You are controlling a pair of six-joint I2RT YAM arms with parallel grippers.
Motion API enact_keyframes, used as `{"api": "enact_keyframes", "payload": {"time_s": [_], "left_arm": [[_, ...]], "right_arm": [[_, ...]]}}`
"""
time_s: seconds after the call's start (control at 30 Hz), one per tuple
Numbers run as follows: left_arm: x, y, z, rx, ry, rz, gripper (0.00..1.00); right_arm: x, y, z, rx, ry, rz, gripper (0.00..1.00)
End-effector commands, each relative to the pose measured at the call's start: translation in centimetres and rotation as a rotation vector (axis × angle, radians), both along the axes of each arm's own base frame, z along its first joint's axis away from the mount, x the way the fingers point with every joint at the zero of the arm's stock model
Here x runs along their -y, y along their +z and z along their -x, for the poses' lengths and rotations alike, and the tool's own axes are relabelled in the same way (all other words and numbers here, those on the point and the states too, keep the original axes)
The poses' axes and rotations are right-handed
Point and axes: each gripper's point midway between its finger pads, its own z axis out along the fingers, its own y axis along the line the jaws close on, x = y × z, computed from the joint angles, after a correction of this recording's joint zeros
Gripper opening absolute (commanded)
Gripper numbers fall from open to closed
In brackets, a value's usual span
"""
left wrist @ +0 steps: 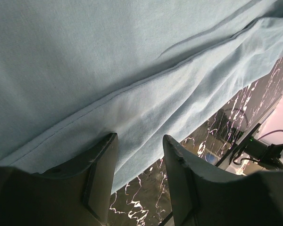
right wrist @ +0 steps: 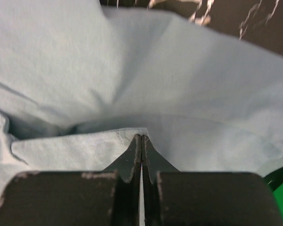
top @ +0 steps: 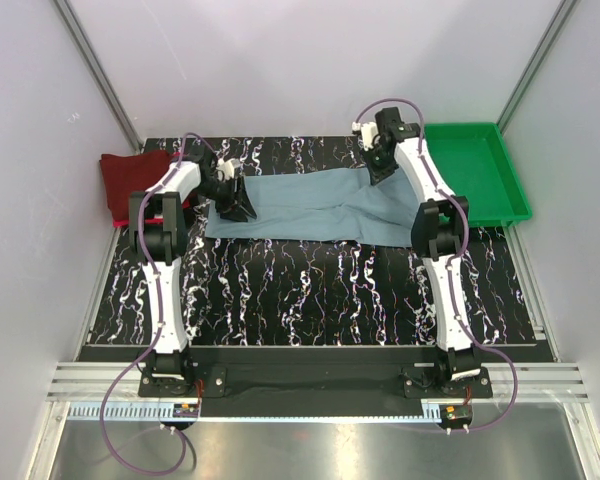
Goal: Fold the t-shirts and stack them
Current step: Fold the tshirt
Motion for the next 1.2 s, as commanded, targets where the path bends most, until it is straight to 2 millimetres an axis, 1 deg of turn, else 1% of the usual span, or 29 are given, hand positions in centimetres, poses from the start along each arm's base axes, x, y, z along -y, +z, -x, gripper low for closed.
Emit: {"api": "enact_keyframes", "payload": {"time_s": [0.0,0.2,0.33,0.43,0.47,0.5,0.57,0.67,0.77,0.8,0.87,0.9,0.93,0.97,1.0,1.03,1.07,1.1,1.13,1.17], "left_arm": [[-0.1,2.6,0.0,0.068,-0.015,-0.016,0.49],[0.0,2.8,0.1,0.072,-0.019,-0.021,0.49],[0.1,2.8,0.0,0.073,-0.022,-0.022,0.49],[0.3,2.8,0.2,0.07,-0.025,-0.021,0.49],[0.3,2.8,0.2,0.073,-0.027,-0.021,0.49],[0.4,2.9,0.2,0.074,-0.029,-0.021,0.49],[0.4,2.9,0.3,0.075,-0.033,-0.024,0.49],[0.3,3.0,0.3,0.085,-0.037,-0.037,0.49],[-0.2,3.6,-0.2,0.124,-0.041,-0.074,0.49],[-0.4,4.4,-0.7,0.157,-0.052,-0.089,0.49],[-1.9,4.6,-1.3,0.201,-0.07,-0.183,0.49],[-2.8,5.0,-1.4,0.227,-0.096,-0.233,0.5],[-4.3,4.8,-1.5,0.231,-0.088,-0.306,0.51],[-5.3,4.3,-1.2,0.216,-0.081,-0.337,0.52],[-6.2,4.4,-1.1,0.213,-0.056,-0.366,0.54],[-7.4,4.0,-0.9,0.204,-0.035,-0.417,0.56],[-7.7,3.6,-0.6,0.195,-0.031,-0.435,0.57],[-9.0,3.5,-0.8,0.194,-0.011,-0.457,0.57],[-9.8,3.3,-1.0,0.195,-0.005,-0.487,0.57],[-10.1,3.1,-1.4,0.197,-0.005,-0.498,0.57]], "right_arm": [[-1.6,3.2,-3.1,0.166,0.01,0.021,0.0],[-2.2,5.5,-5.0,0.278,0.0,0.032,0.0],[-2.1,5.8,-5.6,0.308,-0.01,0.046,0.0],[-2.0,5.3,-6.0,0.312,-0.016,0.055,0.0],[-2.0,4.7,-6.1,0.307,-0.017,0.055,0.0],[-1.3,4.7,-6.4,0.317,-0.036,0.08,0.0],[-1.5,3.9,-6.7,0.315,-0.042,0.086,0.0],[-1.5,3.3,-7.0,0.316,-0.052,0.088,0.0],[-1.3,3.1,-7.3,0.325,-0.058,0.097,0.0],[-1.2,3.0,-7.3,0.324,-0.063,0.101,0.0],[-1.1,2.7,-7.2,0.317,-0.066,0.106,0.0],[-1.1,2.7,-7.1,0.313,-0.064,0.103,0.0],[-1.2,2.6,-7.0,0.309,-0.063,0.103,0.0],[-1.2,2.7,-7.0,0.308,-0.065,0.1,0.0],[-1.2,2.8,-7.0,0.309,-0.066,0.099,0.0],[-1.2,2.8,-6.9,0.307,-0.067,0.098,0.0],[-1.2,2.8,-7.0,0.307,-0.069,0.097,0.0],[-1.2,2.8,-6.9,0.307,-0.071,0.098,0.0],[-1.2,2.7,-6.9,0.305,-0.069,0.096,0.0],[-1.2,2.5,-7.0,0.303,-0.07,0.095,0.0]]}}
